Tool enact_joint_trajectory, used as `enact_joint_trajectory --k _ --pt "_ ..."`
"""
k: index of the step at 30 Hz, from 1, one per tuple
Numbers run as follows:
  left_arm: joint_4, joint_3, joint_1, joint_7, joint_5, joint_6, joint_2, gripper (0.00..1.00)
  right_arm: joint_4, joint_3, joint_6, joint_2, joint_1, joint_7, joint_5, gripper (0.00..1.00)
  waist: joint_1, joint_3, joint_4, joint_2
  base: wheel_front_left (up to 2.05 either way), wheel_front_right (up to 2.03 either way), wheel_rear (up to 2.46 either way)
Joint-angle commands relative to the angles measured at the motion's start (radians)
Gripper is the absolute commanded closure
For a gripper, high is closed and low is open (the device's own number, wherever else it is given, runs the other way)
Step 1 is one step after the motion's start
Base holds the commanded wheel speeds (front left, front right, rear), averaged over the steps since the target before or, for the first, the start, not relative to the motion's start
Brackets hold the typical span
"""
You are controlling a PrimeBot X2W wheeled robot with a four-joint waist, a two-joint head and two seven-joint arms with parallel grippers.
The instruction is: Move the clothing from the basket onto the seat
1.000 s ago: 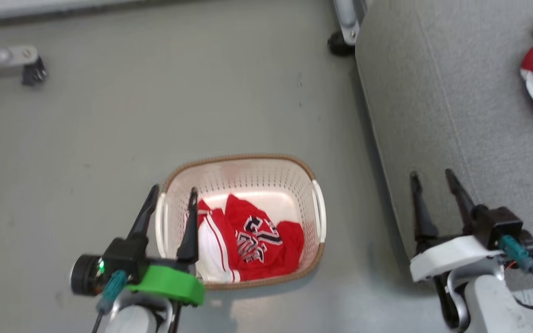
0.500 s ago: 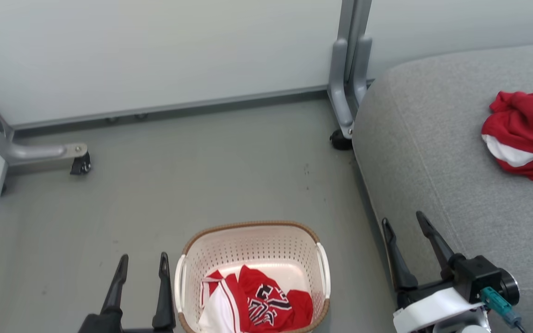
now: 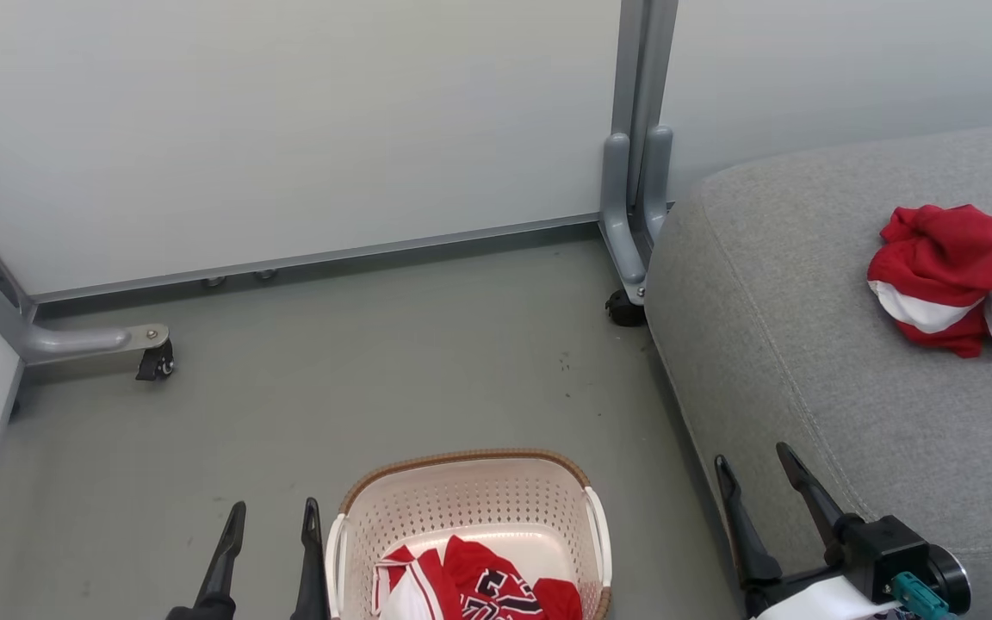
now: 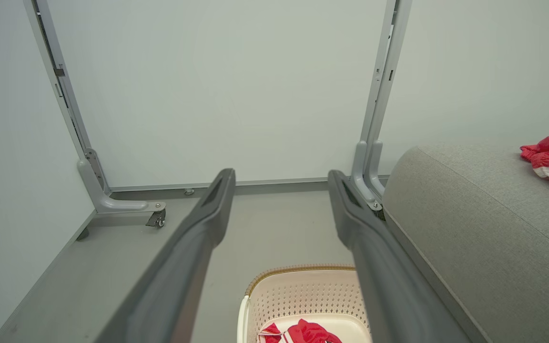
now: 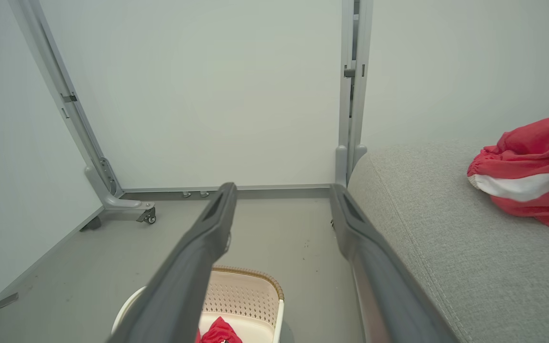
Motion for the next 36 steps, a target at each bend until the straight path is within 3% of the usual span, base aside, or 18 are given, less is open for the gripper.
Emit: enact_joint_trajectory --k 1,36 --pt "-0.003 0.0 0.014 0.0 0.012 -0.003 0.002 0.0 0.003 0.001 -0.001 -0.006 0.011 -0.003 -0.004 0.0 0.0001 0.0 0.002 0.0 0.0 0.0 0.0" --pt "0.063 -0.03 -0.023 0.0 0.031 -0.04 0.001 0.0 0.015 0.016 -0.001 -0.007 0.013 -0.003 0.003 0.0 0.0001 0.01 0.022 0.0 0.0 0.0 0.0"
